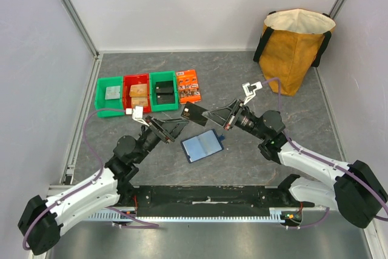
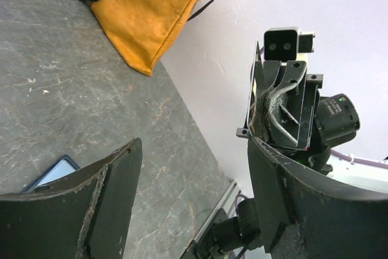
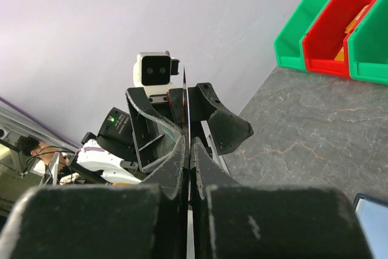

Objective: Take the credit cards out of the card holder
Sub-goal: Place the credit card in the storage box.

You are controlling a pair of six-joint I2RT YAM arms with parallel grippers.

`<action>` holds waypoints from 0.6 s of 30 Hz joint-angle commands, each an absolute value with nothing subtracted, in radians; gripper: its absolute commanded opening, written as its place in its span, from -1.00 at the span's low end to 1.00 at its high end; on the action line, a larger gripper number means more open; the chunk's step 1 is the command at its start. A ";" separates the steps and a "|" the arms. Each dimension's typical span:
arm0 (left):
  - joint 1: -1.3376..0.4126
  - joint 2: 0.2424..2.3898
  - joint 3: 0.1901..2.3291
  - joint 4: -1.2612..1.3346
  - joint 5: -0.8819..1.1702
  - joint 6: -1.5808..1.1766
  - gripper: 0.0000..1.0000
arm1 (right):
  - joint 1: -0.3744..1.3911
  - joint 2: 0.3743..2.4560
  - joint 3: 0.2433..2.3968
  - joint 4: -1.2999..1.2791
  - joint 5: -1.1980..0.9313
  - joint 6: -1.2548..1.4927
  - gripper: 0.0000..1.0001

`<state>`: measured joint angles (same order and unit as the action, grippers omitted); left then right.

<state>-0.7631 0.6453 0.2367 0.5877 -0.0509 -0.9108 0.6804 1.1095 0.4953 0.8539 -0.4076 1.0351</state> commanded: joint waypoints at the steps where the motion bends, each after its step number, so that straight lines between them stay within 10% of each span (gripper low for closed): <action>1: -0.762 0.689 0.226 0.820 -0.052 -1.008 0.50 | 0.698 1.108 0.469 0.917 -0.358 1.055 -1.00; 18: -0.764 0.747 0.213 0.896 -0.051 -1.089 0.40 | 0.713 1.095 0.402 0.951 -0.250 1.094 -1.00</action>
<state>-0.7635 0.7479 0.2104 0.7818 -0.0437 -1.0298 0.7052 1.1042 0.4229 0.9356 -0.2863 1.0931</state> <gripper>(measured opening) 0.705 0.009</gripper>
